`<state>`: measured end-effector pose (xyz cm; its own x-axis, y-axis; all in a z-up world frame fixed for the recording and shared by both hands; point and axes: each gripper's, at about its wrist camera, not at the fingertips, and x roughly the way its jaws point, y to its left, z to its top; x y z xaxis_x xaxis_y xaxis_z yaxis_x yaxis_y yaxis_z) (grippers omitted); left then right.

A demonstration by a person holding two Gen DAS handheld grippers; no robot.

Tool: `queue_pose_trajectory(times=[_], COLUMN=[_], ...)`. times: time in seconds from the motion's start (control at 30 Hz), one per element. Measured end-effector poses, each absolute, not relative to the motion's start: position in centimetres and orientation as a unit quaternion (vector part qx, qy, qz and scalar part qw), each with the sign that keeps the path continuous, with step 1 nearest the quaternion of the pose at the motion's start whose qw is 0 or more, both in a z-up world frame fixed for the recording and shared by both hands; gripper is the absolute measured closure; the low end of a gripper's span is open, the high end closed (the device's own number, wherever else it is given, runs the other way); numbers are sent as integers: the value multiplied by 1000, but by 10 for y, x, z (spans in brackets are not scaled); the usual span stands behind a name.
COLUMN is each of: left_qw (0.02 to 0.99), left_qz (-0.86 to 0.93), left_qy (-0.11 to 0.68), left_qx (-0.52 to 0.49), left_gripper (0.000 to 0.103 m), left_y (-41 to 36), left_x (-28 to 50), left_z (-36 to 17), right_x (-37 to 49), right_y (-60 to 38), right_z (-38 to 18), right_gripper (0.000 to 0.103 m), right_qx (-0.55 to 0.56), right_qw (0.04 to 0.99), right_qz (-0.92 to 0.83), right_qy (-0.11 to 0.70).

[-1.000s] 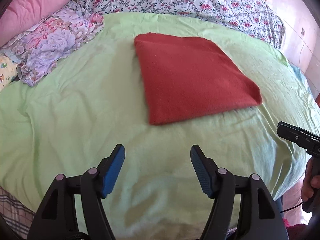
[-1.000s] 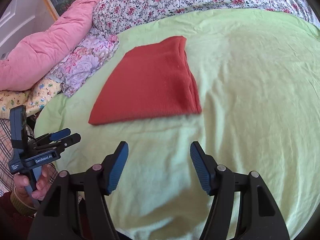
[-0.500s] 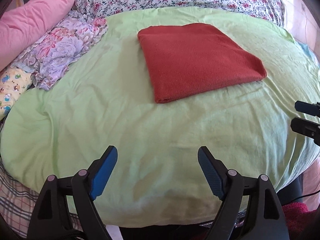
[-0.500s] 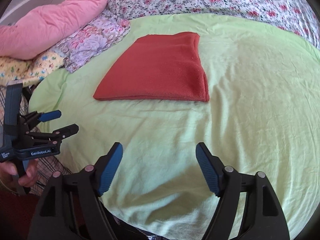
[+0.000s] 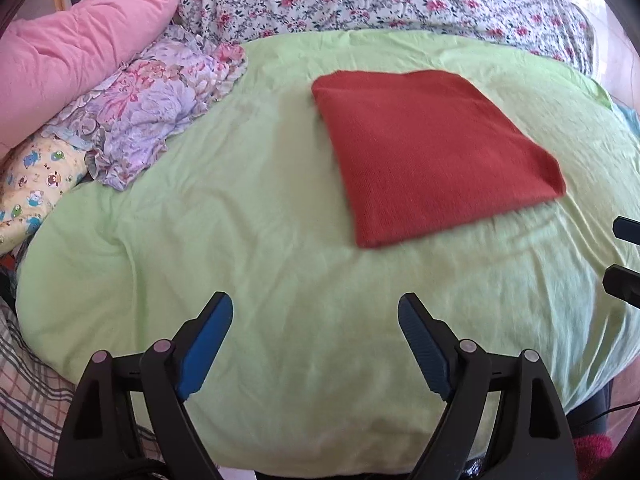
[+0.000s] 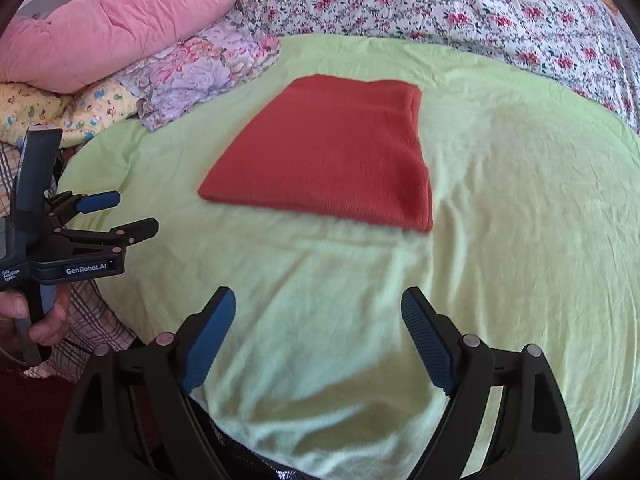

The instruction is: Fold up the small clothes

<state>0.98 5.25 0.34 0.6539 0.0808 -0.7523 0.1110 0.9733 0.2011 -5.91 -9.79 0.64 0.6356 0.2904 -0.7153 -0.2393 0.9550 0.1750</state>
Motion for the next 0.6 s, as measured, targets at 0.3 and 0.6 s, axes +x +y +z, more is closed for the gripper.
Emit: queue_pose_trajectory(times=[0.3,0.6], left_qw=[903,901], left_qz=[-12,-24], left_qy=[415,421], left_qx=[107,103], left_gripper=[17,16], left_y=[48,46], left_x=[41,71], left_z=[12,18], right_x=[-13,34], right_y=[-94,-111], right_z=[17,16], right_gripper=[17,17], right_qx=[28,85], right_qw=[902,891], right_qz=[149,137], right_qy=[403,424])
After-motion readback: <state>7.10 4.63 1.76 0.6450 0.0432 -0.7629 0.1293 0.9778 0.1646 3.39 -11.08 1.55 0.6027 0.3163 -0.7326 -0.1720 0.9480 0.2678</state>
